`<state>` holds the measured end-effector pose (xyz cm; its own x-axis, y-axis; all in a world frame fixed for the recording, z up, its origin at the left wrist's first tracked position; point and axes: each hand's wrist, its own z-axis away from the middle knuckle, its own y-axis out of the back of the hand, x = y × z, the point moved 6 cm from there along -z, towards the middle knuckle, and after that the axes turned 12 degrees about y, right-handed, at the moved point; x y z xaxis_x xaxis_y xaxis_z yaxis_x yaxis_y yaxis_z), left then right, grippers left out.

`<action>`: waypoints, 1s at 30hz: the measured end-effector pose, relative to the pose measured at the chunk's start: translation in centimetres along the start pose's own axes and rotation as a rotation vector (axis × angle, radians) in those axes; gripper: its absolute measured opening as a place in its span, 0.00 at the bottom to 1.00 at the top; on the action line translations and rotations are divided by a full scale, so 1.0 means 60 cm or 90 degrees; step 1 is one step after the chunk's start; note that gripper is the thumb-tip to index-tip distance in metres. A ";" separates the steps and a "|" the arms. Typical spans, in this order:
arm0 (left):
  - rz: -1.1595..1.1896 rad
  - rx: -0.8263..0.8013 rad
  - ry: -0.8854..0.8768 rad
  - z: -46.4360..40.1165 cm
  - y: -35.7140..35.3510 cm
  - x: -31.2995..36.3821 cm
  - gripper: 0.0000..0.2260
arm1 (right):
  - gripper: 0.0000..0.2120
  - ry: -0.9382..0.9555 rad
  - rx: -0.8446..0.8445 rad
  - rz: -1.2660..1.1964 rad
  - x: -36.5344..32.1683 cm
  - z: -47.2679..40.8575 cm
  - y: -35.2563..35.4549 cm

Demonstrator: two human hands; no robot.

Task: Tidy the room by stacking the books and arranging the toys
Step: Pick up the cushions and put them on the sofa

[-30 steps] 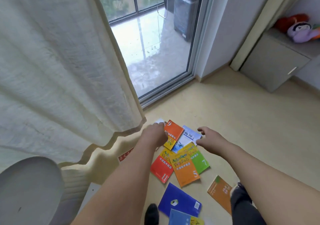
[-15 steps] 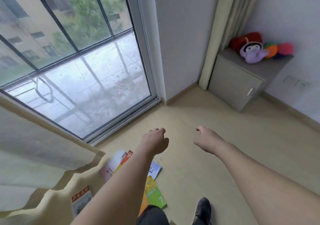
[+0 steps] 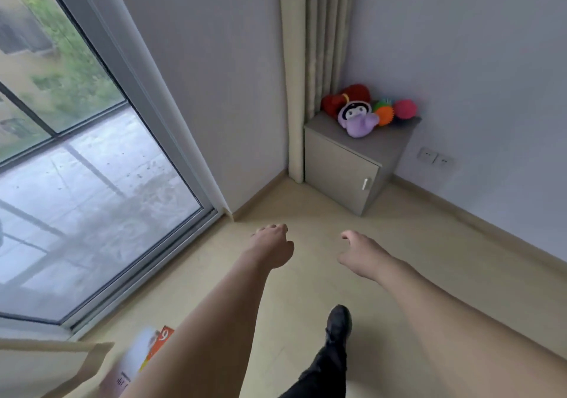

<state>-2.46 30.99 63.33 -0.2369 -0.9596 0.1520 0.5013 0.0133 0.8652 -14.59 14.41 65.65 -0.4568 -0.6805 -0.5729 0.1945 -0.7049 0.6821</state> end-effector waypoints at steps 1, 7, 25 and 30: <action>0.001 -0.009 0.008 -0.023 -0.006 0.015 0.21 | 0.29 0.002 -0.004 0.006 0.015 -0.022 0.017; -0.018 -0.083 0.073 -0.125 -0.042 0.080 0.20 | 0.28 0.022 -0.038 0.044 0.070 -0.125 0.126; -0.001 -0.048 0.197 -0.055 -0.112 0.468 0.21 | 0.28 0.080 -0.065 -0.012 0.422 -0.151 0.385; 0.021 -0.087 0.242 0.067 -0.196 0.552 0.22 | 0.28 0.107 -0.147 -0.005 0.498 -0.077 0.371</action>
<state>-19.52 0.21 60.11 0.0934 -0.9951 -0.0315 0.6149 0.0328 0.7879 -19.89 -22.53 61.63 -0.3123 -0.6853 -0.6578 0.3930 -0.7237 0.5673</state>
